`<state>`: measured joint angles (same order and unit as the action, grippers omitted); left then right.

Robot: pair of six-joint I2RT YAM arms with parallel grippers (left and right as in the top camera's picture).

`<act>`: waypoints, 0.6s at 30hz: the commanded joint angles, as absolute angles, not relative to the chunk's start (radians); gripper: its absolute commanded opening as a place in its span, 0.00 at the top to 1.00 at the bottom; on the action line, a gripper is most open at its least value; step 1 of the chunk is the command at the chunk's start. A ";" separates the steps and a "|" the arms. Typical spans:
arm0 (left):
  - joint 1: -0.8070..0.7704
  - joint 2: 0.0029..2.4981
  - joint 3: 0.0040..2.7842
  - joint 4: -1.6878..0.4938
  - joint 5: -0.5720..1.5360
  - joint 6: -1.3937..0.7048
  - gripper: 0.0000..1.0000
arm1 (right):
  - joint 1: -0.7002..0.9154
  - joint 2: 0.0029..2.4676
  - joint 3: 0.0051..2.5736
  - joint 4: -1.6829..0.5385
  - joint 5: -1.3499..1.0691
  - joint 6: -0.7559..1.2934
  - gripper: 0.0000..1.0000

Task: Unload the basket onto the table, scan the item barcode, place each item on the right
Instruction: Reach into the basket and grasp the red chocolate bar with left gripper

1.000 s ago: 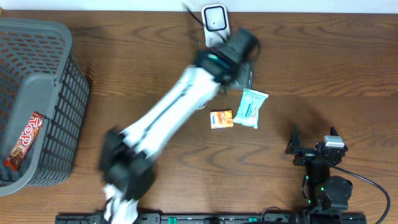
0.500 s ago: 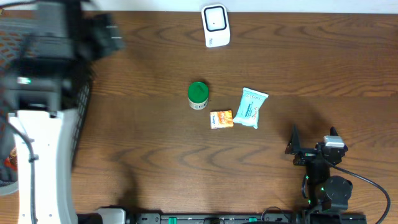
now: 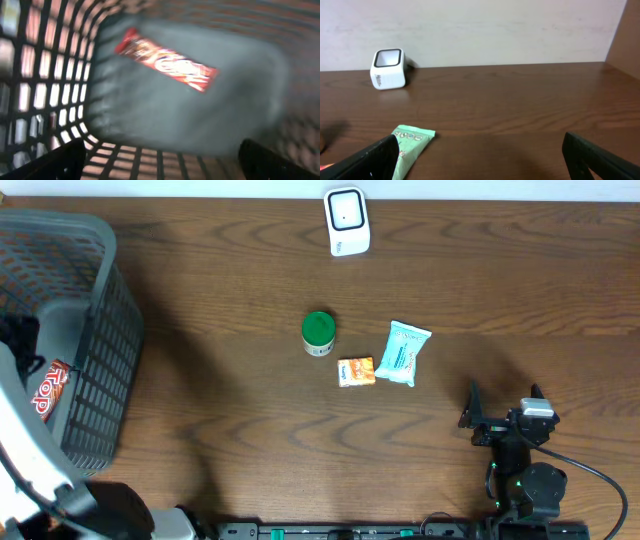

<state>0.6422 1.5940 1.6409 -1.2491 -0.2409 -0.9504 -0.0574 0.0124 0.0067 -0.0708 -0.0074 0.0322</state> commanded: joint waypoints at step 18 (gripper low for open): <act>0.710 1.956 1.509 -0.895 -0.248 -1.408 0.02 | -0.049 0.009 0.006 -0.075 -0.005 0.018 0.01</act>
